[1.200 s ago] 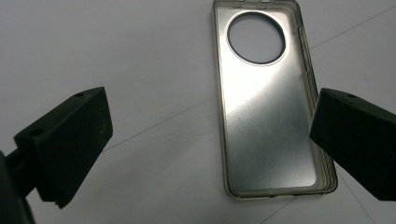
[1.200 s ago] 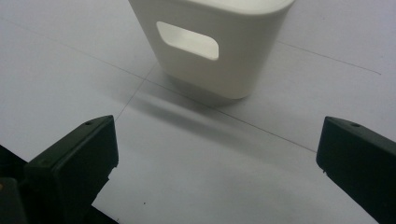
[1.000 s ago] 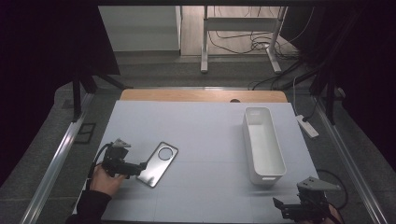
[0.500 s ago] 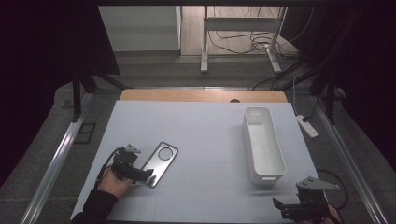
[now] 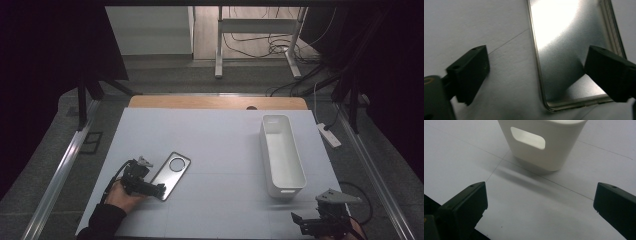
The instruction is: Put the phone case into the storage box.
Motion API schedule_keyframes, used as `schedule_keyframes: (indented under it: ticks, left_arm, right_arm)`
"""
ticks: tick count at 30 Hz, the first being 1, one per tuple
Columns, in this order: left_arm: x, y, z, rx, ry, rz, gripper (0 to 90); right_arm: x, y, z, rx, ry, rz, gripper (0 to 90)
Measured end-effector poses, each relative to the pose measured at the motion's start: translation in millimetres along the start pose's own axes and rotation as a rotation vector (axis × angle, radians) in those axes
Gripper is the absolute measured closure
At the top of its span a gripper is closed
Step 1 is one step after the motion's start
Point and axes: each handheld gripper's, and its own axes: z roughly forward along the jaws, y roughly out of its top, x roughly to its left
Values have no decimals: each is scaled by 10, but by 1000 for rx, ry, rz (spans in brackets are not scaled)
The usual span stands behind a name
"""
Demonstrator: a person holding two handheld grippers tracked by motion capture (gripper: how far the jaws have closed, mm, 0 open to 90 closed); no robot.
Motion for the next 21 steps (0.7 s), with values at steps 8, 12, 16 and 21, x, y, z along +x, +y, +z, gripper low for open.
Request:
schedule_keyframes:
  ticks: [8, 12, 16, 21]
  left_arm:
    - [69, -26, -90, -20, -4, -43, 484]
    - [75, -22, -100, -15, -24, -46, 596]
    - [111, -18, -105, -13, -54, -82, 745]
    - [86, 14, -103, 3, -58, -77, 855]
  right_arm:
    - [-3, 0, -2, 1, 0, 1, 0]
    - [-3, 0, -2, 1, 0, 1, 0]
    - [0, 1, 2, 2, -2, 0, 0]
    - [2, 2, 4, 4, -1, -2, 0]
